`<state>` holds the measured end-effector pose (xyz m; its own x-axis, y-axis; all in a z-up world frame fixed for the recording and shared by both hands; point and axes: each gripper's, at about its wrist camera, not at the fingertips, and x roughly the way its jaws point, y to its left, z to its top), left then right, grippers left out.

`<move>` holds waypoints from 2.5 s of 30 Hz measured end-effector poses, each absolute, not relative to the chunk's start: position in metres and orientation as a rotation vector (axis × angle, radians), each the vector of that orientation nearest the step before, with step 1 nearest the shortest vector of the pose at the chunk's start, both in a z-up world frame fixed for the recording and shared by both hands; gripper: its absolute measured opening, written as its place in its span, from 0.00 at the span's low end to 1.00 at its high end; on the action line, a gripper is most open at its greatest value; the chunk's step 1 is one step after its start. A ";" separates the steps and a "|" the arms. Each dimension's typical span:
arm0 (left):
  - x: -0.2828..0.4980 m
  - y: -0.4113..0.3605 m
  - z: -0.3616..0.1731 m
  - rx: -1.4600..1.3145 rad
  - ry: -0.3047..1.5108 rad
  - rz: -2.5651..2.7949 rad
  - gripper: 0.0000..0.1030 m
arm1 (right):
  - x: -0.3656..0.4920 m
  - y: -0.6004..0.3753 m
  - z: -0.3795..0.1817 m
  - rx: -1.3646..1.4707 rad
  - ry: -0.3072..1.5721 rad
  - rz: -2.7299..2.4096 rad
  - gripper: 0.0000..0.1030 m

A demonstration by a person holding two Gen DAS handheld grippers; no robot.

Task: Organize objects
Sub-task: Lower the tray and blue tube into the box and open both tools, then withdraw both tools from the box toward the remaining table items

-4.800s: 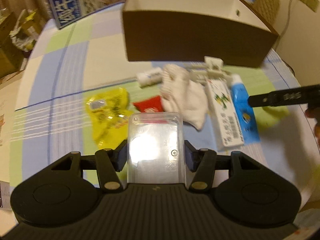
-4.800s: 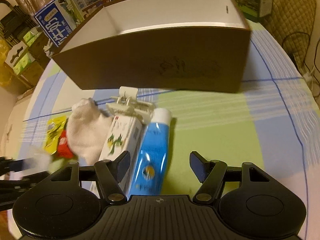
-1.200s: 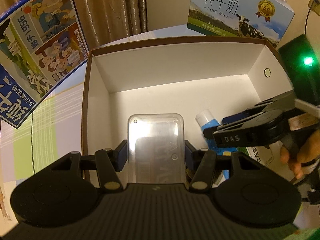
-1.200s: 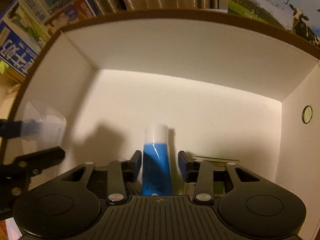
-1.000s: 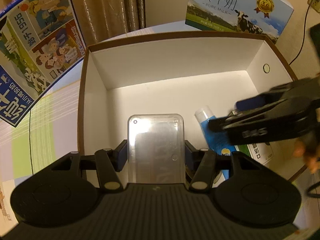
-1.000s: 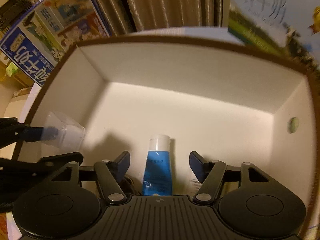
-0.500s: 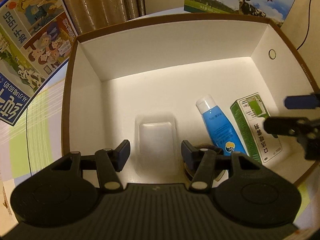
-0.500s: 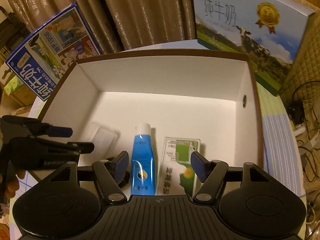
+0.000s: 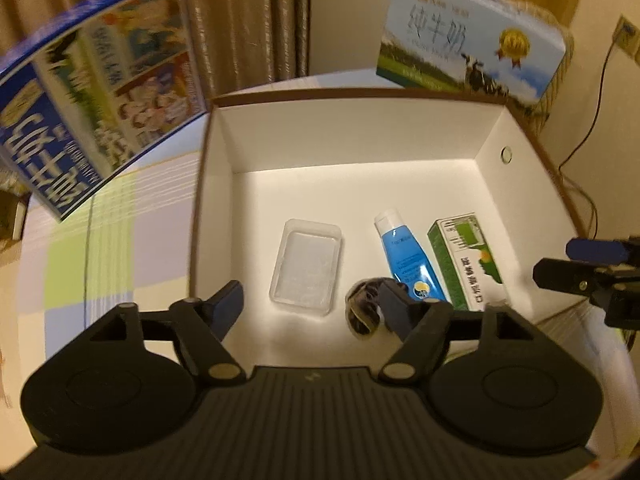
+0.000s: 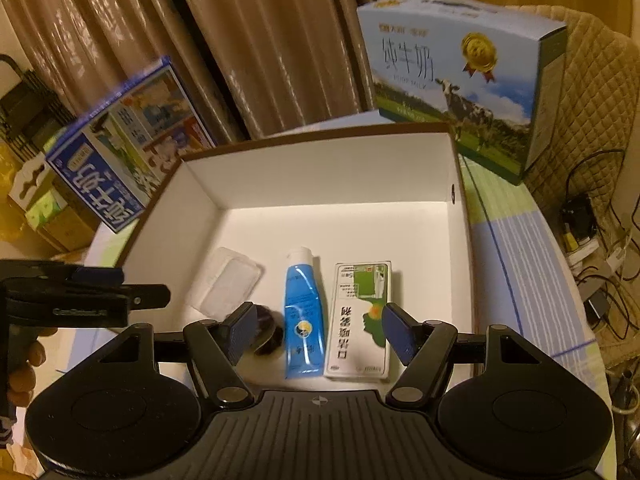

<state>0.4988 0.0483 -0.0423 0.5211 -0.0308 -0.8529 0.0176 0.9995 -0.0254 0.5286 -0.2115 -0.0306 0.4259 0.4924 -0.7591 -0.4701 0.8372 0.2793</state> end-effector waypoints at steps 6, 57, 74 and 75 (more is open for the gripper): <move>0.455 0.052 -0.013 -0.071 0.949 0.005 0.72 | 0.498 -0.226 -0.015 0.058 0.932 0.612 0.65; 0.224 0.035 -0.022 -0.183 1.040 0.152 0.80 | 0.341 -0.275 -0.010 0.098 1.022 0.697 0.74; 0.229 0.051 -0.033 -0.185 1.074 0.181 0.80 | 0.345 -0.252 -0.052 0.018 1.137 0.644 0.73; 0.230 0.051 -0.034 -0.184 1.078 0.181 0.80 | 0.345 -0.251 -0.054 0.016 1.142 0.644 0.73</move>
<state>0.2297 0.0514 -0.0343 0.4615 0.0566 -0.8854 -0.2357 0.9699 -0.0609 0.3452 -0.2513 -0.0541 0.2564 0.4826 -0.8375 -0.4666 0.8206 0.3300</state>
